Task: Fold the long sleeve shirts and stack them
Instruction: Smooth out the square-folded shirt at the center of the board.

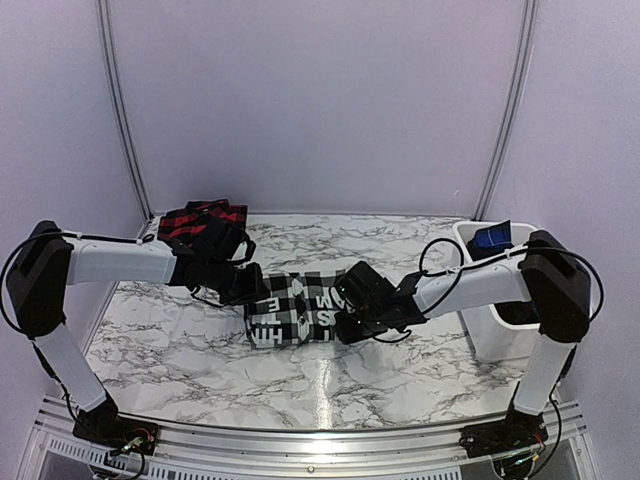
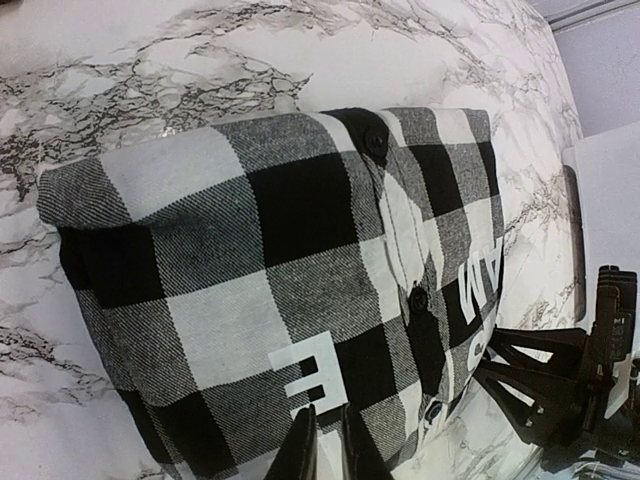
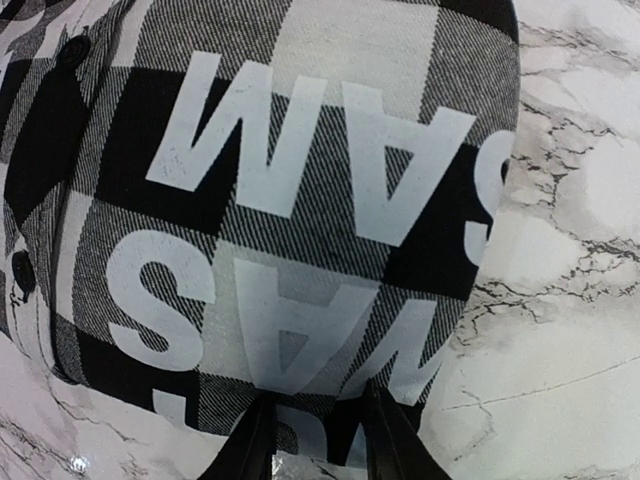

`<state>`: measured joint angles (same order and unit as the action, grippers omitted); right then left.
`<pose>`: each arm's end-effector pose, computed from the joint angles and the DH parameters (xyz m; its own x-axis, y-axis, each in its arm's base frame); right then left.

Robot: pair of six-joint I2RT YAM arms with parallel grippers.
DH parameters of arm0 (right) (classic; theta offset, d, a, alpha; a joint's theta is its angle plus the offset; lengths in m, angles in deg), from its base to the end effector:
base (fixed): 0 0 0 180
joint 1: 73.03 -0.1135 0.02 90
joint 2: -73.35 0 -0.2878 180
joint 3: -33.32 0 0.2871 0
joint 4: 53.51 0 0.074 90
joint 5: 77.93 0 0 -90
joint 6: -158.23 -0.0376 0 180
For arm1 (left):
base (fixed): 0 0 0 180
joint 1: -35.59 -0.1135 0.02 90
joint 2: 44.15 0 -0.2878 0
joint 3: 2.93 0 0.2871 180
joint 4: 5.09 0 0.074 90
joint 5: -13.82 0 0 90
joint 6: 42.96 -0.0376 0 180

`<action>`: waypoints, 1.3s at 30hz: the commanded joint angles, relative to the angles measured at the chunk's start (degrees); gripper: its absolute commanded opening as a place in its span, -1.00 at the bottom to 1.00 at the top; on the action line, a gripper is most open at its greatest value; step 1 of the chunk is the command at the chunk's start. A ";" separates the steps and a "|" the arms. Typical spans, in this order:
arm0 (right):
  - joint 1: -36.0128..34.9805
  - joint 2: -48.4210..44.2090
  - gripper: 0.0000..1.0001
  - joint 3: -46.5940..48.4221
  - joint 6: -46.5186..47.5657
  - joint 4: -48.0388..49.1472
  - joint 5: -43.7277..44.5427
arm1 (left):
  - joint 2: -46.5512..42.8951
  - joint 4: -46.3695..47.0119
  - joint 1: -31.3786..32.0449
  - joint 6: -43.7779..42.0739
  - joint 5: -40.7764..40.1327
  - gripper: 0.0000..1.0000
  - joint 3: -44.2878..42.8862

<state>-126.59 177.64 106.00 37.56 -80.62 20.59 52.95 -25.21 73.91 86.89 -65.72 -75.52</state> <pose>0.2381 0.3131 0.1469 -0.8192 -0.2602 -0.5112 -0.3861 0.9092 0.1559 0.3063 -0.2508 0.2020 -0.8788 -0.1086 -0.4646 0.1928 0.8099 -0.5539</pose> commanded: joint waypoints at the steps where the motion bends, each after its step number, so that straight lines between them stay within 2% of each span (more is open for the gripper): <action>1: -1.34 -2.09 -0.40 1.99 -1.43 -0.48 0.76 | -0.94 -1.49 0.10 -0.19 -0.93 -0.77 -0.62; 5: -2.44 -4.52 -0.30 5.98 -0.23 -3.56 2.35 | -4.06 -1.69 -0.79 0.92 -2.34 -0.77 2.39; 9: -2.99 -3.40 -0.06 10.62 1.93 -4.19 3.81 | -8.40 -1.79 -2.36 1.59 -2.84 -0.77 6.82; 15: -3.00 5.42 0.16 21.17 4.51 -5.94 6.28 | -14.21 -1.80 -3.78 2.61 -2.34 -0.72 13.49; 21: -1.47 18.27 0.20 36.12 6.89 -10.67 8.57 | -16.53 0.15 -3.79 4.24 1.44 -0.68 18.96; 25: 1.00 23.43 0.24 40.41 7.54 -10.38 7.11 | -17.78 3.46 -3.70 5.44 3.71 -0.56 22.73; 30: 2.34 27.20 0.40 43.93 8.20 -11.63 4.86 | -17.69 6.33 -3.70 5.75 5.57 -0.35 24.49; 37: 2.16 24.13 0.50 42.85 8.07 -11.84 3.94 | -16.12 12.42 -3.70 8.13 7.68 0.10 24.71; 39: 1.98 22.21 0.50 42.47 8.14 -12.01 4.46 | -14.67 14.47 -3.70 8.89 8.55 0.16 24.40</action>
<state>-124.23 204.59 147.77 44.99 -91.05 25.04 36.60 -16.82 70.20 94.08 -59.62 -51.28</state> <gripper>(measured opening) 0.749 0.559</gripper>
